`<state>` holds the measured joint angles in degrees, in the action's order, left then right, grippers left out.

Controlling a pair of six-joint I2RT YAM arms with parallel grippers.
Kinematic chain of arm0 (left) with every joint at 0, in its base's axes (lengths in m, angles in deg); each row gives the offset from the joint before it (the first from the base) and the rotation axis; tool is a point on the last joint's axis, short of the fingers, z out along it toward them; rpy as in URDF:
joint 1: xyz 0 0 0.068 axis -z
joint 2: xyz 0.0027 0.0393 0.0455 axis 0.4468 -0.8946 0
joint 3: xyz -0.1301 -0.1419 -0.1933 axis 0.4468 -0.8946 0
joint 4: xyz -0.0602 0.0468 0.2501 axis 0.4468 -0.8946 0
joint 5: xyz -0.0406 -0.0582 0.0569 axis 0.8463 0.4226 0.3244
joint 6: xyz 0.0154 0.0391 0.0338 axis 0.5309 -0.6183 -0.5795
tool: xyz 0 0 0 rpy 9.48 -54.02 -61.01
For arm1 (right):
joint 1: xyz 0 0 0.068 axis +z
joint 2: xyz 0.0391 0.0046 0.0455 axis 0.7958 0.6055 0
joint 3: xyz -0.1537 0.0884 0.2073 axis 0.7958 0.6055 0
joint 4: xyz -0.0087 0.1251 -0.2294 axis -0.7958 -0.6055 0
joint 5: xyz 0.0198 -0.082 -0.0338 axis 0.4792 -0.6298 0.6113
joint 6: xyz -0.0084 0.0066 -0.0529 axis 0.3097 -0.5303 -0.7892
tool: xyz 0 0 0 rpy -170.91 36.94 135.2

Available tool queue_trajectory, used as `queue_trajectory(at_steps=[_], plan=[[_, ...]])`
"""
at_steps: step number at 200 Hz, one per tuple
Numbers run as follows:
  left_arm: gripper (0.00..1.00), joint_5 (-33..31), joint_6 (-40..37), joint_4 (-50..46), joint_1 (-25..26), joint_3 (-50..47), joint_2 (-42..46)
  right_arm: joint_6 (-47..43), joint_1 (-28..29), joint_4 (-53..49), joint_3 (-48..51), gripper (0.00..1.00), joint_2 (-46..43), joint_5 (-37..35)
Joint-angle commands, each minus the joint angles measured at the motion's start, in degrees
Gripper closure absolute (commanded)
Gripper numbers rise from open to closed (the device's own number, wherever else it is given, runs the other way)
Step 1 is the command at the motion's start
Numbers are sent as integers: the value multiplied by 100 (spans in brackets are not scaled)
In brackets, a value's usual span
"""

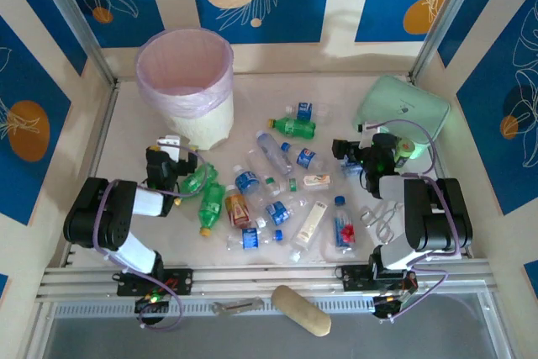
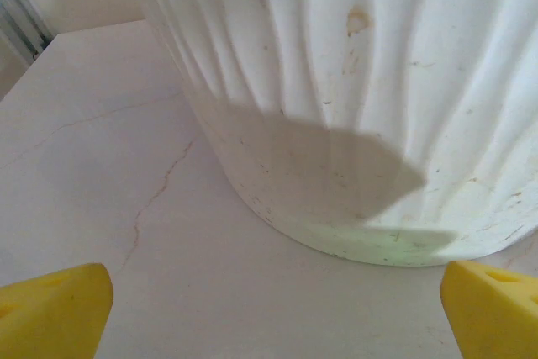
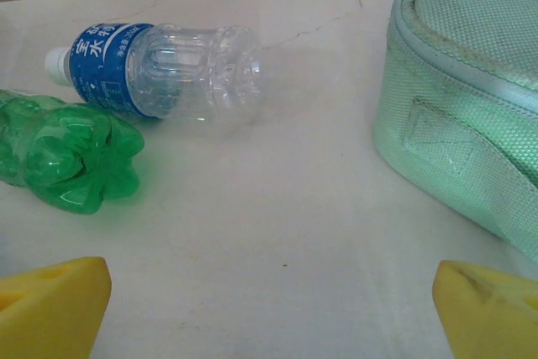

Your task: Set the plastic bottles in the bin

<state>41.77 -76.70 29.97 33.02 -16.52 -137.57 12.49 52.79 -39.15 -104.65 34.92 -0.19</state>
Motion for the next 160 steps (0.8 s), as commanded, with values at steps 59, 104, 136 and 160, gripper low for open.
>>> queue_trajectory(at_steps=[59,104,136,160], plan=[[0,108,61,34,-68,70,69,-75,12,133,21,1,-76,25],[0,162,70,-27,-86,104,70,11,-119,62,-23,1,-63,286],[0,289,105,-106,-142,139,60,11,-120,65,-22,1,-63,288],[0,308,109,-111,-154,140,60,12,-121,67,-22,1,-63,294]])
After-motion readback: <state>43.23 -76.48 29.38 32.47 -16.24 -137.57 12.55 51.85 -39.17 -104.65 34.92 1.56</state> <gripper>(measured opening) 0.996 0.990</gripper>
